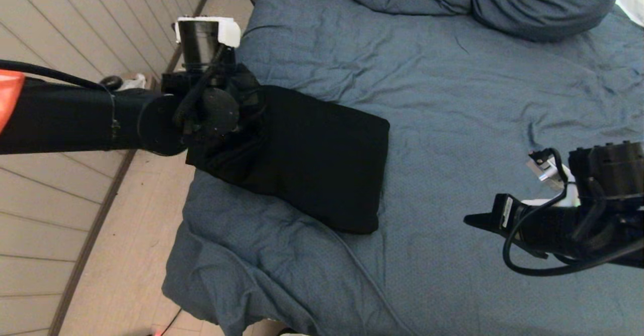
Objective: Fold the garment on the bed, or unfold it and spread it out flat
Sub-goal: Unfold the black sweatshirt
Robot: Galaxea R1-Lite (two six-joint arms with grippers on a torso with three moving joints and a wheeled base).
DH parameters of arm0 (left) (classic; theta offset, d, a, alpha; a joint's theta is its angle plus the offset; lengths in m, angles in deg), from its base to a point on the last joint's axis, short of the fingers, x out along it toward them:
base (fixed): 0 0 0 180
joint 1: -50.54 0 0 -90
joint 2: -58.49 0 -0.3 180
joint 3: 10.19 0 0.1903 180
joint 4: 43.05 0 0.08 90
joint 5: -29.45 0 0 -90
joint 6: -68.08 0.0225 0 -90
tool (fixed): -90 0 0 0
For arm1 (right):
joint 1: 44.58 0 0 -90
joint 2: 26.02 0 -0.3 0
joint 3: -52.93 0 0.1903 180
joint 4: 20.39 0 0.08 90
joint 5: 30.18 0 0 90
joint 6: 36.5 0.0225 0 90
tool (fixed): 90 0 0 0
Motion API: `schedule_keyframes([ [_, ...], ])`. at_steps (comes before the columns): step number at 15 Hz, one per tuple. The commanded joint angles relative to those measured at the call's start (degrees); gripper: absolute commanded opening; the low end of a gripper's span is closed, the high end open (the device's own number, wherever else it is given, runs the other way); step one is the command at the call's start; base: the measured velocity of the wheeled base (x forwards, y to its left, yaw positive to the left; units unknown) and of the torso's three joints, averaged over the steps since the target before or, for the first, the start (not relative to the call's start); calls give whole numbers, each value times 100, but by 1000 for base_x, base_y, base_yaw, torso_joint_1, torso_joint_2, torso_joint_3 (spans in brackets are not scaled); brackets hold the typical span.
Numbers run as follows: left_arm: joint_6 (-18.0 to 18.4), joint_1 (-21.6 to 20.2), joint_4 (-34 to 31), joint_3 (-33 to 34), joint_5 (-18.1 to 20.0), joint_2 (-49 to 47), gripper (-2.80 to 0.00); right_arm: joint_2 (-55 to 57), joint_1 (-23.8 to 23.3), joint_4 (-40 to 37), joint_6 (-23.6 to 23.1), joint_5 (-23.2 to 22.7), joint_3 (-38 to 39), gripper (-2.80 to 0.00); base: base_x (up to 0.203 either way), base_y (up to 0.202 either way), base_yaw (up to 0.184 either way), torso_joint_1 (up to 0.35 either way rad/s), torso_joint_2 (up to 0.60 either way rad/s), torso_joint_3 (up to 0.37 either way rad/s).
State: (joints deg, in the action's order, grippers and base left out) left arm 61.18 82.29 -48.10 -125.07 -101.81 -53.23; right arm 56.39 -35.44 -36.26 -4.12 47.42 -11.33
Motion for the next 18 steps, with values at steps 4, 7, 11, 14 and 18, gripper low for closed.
schedule_keyframes([
  [4,-23,-204,-107,338,50,753,0,-5,24,6,9,-25,12,-280,0,0,0,0,0,0],
  [7,-300,37,-230,1707,342,1183,0,12,401,8,-68,124,70,-280,0,0,0,0,0,0],
  [11,-1457,387,-302,4112,1397,2409,0,98,1292,7,-351,748,-141,-280,0,0,0,0,0,0],
  [14,-2015,426,-438,4409,2197,2678,0,572,1696,-1,-296,848,-547,-280,0,0,0,0,0,0],
  [18,-1961,445,-1251,2775,2205,2611,0,732,1688,6,-223,844,-508,-280,0,0,0,0,0,0],
])
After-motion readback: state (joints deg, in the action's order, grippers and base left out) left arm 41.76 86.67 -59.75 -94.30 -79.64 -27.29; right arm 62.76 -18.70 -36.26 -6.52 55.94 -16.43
